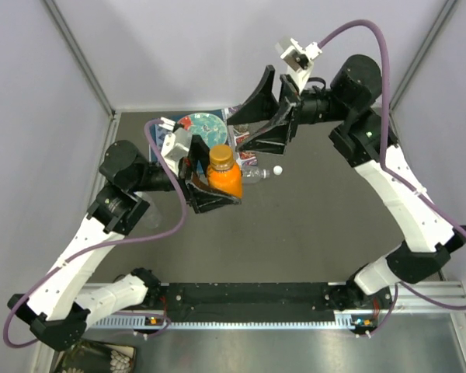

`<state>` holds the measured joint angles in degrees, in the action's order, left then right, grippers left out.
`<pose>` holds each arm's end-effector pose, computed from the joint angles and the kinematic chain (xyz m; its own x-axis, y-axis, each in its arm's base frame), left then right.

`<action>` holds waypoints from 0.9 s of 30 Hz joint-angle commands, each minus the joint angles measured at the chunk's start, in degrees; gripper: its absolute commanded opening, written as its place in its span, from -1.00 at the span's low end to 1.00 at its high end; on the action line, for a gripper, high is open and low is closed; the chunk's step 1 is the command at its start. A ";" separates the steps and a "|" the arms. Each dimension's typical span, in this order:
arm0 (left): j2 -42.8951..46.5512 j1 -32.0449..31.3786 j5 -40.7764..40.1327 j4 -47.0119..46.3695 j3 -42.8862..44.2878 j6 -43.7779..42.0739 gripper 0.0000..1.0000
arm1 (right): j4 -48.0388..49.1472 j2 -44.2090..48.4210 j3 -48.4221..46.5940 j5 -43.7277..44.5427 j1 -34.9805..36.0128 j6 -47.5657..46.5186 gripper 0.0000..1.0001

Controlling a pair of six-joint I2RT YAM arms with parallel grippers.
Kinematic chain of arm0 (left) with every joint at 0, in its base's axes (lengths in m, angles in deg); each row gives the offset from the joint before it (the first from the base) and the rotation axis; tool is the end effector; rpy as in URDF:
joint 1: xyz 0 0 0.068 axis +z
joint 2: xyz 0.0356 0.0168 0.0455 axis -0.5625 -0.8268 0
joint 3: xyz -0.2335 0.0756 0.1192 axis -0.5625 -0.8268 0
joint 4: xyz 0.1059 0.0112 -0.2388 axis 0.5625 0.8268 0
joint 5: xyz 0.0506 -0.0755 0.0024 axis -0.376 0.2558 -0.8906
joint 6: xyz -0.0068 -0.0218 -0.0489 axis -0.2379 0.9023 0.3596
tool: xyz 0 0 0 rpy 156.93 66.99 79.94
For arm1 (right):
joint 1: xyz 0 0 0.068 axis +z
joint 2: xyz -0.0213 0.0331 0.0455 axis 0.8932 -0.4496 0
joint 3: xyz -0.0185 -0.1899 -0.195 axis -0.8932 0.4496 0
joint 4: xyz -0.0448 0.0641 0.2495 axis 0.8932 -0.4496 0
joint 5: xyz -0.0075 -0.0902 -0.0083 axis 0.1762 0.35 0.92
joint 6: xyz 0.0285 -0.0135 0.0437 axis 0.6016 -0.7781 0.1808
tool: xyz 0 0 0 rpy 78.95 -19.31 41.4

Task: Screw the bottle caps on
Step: Screw the bottle cap onto the plastic bottle.

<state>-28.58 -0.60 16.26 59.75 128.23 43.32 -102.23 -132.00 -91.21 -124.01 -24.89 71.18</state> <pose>0.1349 -0.1291 0.4721 -0.1044 -0.1308 -0.9859 0.9945 -0.0055 -0.1046 0.1949 0.1944 0.5628 -0.1788 0.0818 -0.9805 -0.9668 -0.1996 0.1597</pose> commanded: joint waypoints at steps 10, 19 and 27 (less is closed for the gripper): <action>-1.27 -1.56 10.52 -5.69 -0.67 1.16 -1.00 | 50.43 -5.53 5.11 -14.61 1.59 33.76 0.41; -2.24 -1.56 8.76 -6.31 -0.23 1.59 -1.00 | 49.21 -3.60 8.19 -15.85 4.32 31.66 0.26; -2.85 -1.56 8.67 -6.57 0.82 2.03 -1.00 | 50.08 -4.65 8.45 -15.94 5.90 32.80 0.03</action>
<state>-31.44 -1.89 25.30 56.58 127.93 44.91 -55.59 -137.57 -82.49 -139.16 -20.24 102.83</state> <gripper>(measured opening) 0.679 0.556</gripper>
